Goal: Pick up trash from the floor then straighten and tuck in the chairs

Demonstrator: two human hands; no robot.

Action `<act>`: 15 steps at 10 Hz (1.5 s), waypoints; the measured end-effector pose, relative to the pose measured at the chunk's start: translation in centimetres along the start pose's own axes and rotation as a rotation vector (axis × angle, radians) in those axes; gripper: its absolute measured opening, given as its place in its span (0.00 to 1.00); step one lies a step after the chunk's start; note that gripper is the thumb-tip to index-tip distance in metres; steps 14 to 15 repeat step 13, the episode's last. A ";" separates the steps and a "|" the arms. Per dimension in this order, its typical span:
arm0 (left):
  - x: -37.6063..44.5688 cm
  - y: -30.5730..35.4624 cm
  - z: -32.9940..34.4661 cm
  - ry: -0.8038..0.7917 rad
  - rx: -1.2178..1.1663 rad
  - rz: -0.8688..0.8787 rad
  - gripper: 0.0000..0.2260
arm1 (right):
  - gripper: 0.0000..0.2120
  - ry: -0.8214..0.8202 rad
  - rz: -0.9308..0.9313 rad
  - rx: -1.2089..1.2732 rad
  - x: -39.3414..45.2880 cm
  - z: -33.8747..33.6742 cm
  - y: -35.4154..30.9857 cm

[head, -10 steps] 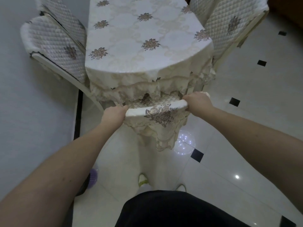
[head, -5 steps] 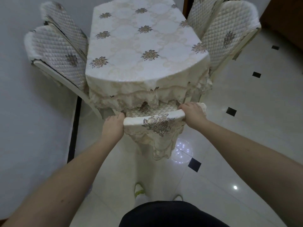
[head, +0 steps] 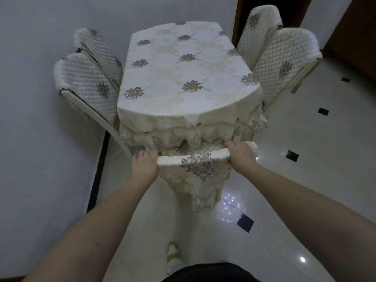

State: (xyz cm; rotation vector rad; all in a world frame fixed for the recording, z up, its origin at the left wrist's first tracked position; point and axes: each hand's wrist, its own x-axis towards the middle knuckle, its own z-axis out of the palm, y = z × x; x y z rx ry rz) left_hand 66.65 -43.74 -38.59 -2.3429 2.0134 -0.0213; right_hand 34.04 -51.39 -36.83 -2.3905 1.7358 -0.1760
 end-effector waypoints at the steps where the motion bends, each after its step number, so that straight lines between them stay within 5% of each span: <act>1: -0.7 0.8 -0.8 -0.067 0.005 -0.039 0.25 | 0.32 -0.045 0.004 0.027 -0.9 -0.4 0.0; 4: -8.5 4.9 -0.1 0.136 -0.180 0.037 0.40 | 0.37 0.009 -0.133 0.044 -7.5 -0.4 -1.5; 11: -8.6 4.1 -3.5 -0.179 -0.145 0.022 0.36 | 0.41 -0.156 -0.073 -0.004 -8.7 -1.7 -4.2; 13: -12.7 2.7 -5.4 0.026 -0.051 0.118 0.30 | 0.36 -0.129 -0.054 -0.032 -11.7 -2.9 -5.6; 15: -12.7 2.7 -5.4 0.026 -0.051 0.118 0.30 | 0.36 -0.129 -0.054 -0.032 -11.7 -2.9 -5.6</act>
